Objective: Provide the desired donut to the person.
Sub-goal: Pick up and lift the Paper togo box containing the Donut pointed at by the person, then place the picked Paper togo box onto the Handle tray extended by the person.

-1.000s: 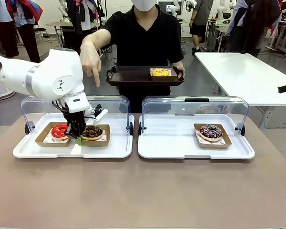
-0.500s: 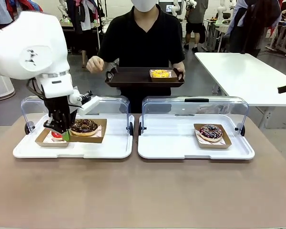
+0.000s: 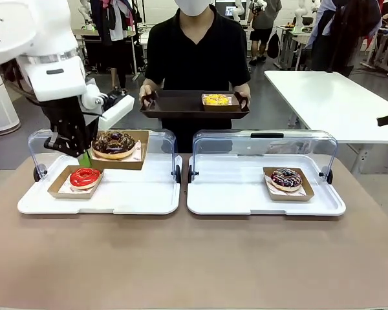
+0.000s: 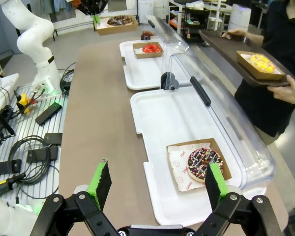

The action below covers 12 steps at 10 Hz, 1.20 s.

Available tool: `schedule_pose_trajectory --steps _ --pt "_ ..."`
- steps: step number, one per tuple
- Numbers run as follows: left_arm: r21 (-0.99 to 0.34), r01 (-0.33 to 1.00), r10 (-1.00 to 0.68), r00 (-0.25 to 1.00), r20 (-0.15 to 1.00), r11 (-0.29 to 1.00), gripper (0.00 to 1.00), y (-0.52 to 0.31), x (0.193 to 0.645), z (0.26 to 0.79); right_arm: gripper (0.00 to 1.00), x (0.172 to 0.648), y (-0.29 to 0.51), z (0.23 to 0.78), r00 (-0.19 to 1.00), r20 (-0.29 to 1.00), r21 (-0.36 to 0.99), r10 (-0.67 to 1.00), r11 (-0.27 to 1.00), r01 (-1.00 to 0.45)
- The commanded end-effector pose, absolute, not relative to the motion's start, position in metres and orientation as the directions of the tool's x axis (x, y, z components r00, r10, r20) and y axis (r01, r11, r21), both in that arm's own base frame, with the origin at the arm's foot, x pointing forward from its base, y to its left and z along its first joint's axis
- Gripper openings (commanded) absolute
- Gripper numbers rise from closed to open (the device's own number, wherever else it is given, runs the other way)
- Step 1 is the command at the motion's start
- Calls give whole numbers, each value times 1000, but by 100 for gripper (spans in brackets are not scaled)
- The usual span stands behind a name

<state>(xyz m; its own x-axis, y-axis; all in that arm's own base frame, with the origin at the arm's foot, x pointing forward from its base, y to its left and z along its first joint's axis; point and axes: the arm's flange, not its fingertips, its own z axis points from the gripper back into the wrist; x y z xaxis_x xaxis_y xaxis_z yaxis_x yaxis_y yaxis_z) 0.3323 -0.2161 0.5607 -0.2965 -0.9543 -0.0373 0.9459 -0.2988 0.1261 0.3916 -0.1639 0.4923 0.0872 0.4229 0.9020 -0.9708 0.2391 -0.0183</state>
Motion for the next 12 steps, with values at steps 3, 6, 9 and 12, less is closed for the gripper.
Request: schedule_pose_trajectory --steps 3,6,9,12 --pt "141 950 -960 -277 -44 -280 0 -210 342 552 100 392 -164 492 80 906 -25 416 240 -970" --pt "138 949 -959 -281 -36 -283 0 -212 336 566 100 392 -164 492 80 906 -25 416 240 -970" --pt "138 949 -959 -281 -36 -283 0 -212 336 566 100 392 -164 492 80 906 -25 416 240 -970" --pt "138 949 -959 -281 -36 -283 0 -212 336 566 100 392 -164 492 80 906 -25 416 240 -970"
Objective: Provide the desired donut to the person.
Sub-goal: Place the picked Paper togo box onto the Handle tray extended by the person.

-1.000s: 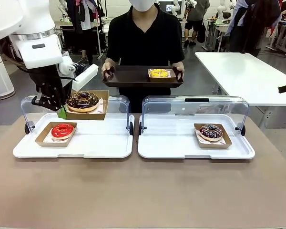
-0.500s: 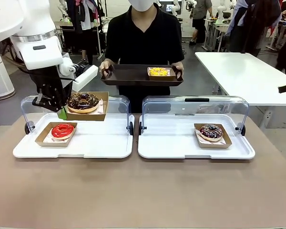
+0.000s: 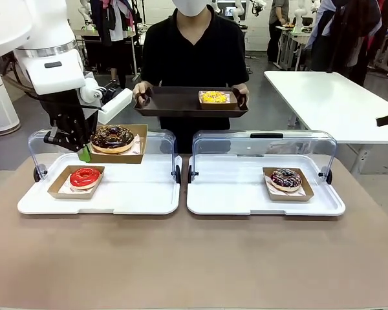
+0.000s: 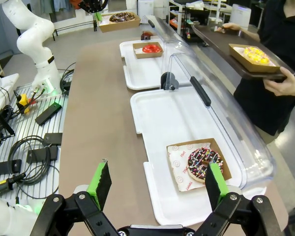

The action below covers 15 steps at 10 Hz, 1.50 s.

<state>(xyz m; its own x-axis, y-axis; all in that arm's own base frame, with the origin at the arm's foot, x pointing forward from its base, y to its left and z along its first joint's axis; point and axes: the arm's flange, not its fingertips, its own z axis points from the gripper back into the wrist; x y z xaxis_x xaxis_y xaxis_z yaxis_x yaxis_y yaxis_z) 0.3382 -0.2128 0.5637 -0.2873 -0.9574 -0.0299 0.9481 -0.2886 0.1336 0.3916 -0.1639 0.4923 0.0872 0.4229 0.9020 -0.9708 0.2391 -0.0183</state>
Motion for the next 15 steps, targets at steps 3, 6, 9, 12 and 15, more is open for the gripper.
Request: schedule_pose_trajectory --steps 3,6,9,12,15 --pt "138 949 -959 -281 -36 -283 0 -212 336 566 100 392 -164 492 80 906 -25 416 240 -970" --pt "138 949 -959 -281 -36 -283 0 -212 336 566 100 392 -164 492 80 906 -25 416 240 -970" --pt "210 911 -933 -360 -16 -355 1 -221 346 602 100 392 -164 492 80 906 -25 416 240 -970" --pt "231 896 -921 -388 -6 -379 1 -235 393 654 100 392 -164 492 80 906 -25 416 240 -970" --pt "138 895 -904 -428 -13 -425 1 -246 455 646 100 392 -164 492 80 906 -25 416 240 -970"
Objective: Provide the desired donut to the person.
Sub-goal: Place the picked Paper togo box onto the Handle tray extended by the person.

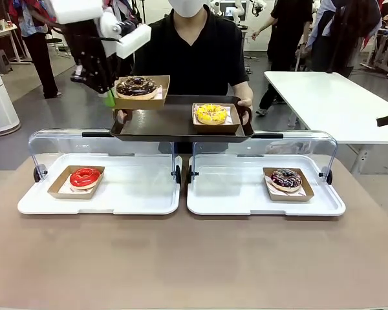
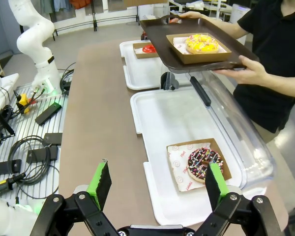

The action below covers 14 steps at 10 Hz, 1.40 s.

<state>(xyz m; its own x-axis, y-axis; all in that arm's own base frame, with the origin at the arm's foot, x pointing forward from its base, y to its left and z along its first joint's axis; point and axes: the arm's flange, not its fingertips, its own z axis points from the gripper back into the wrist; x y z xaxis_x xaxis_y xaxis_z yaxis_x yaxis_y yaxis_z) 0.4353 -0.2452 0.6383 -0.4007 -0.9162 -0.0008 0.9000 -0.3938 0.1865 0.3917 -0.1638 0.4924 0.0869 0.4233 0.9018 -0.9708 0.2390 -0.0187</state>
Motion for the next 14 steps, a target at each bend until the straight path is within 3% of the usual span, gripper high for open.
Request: schedule_pose_trajectory --steps 1,6,14 --pt "107 908 -913 -408 -1 -406 1 -244 477 643 100 392 -164 492 80 906 -25 416 240 -970" --pt "41 959 -959 -282 30 -281 1 -233 546 605 100 392 -164 492 80 906 -25 416 240 -970" --pt "36 957 -956 -290 36 -289 1 -230 547 586 100 392 -164 492 80 906 -25 416 240 -970"
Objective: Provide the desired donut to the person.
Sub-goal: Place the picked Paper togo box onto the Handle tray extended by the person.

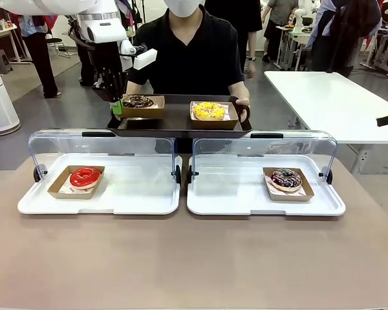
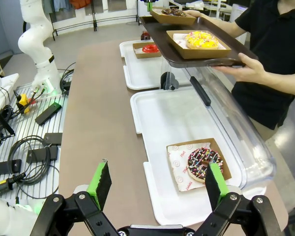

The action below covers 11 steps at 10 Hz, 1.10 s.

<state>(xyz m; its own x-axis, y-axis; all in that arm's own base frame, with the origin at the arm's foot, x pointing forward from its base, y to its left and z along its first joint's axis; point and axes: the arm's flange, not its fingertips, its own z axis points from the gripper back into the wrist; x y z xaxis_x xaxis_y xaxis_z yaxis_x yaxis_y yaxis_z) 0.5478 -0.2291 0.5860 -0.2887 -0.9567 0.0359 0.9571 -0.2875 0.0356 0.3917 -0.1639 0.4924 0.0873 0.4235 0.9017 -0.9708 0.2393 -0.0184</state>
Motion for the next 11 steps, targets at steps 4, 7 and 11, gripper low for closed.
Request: schedule_pose_trajectory --steps 4,7,11 --pt "33 939 -937 -343 59 -342 1 -238 564 587 100 392 -164 492 80 906 -25 416 240 -970" --pt "17 942 -940 -336 54 -336 1 -242 585 585 100 392 -164 492 80 906 -25 416 240 -970" --pt "-11 943 -942 -331 58 -333 1 -242 606 582 100 392 -164 492 80 906 -25 416 240 -970"
